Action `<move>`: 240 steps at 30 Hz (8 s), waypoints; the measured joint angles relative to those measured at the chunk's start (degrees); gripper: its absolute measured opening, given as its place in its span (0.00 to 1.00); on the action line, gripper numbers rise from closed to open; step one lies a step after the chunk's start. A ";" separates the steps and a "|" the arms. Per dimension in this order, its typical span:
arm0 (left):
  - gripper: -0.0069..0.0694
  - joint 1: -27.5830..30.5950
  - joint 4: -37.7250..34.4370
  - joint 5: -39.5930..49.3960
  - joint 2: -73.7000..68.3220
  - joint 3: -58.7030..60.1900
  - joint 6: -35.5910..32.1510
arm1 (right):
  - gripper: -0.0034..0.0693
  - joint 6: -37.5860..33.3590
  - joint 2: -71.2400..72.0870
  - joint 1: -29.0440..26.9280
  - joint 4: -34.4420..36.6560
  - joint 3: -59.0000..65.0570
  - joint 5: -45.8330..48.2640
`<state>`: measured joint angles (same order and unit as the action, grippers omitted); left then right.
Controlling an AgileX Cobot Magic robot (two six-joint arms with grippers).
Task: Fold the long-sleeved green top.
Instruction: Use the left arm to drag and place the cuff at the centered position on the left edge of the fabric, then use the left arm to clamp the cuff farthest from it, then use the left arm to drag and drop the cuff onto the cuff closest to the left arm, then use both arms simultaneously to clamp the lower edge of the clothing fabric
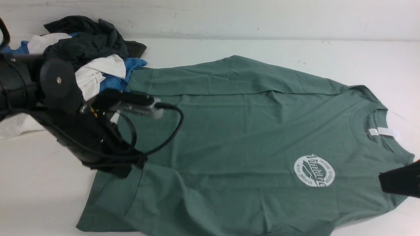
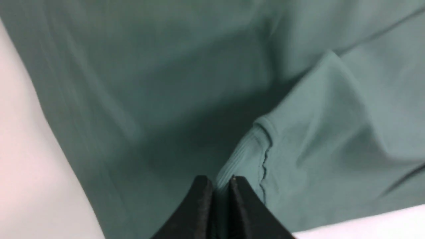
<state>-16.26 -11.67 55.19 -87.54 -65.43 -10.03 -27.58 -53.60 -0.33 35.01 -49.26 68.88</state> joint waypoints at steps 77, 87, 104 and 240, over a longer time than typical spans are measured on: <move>0.61 9.39 16.91 -1.43 -54.97 -67.25 27.14 | 0.03 15.32 -8.75 21.47 -19.34 -9.56 -0.58; 0.61 10.08 15.76 -10.04 -57.82 -67.96 28.37 | 0.03 15.32 -8.75 21.47 -19.34 -9.56 -1.53; 0.48 10.37 15.29 -12.92 -60.56 -67.96 28.55 | 0.03 15.32 -8.75 21.47 -19.34 -9.56 -1.58; 0.13 8.69 5.78 -3.21 -12.32 13.12 20.05 | 0.03 14.77 -9.74 21.53 -20.60 -9.56 -4.28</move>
<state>-7.57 -5.88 51.98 -99.86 -52.30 10.02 -12.81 -63.35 21.20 14.41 -58.81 64.59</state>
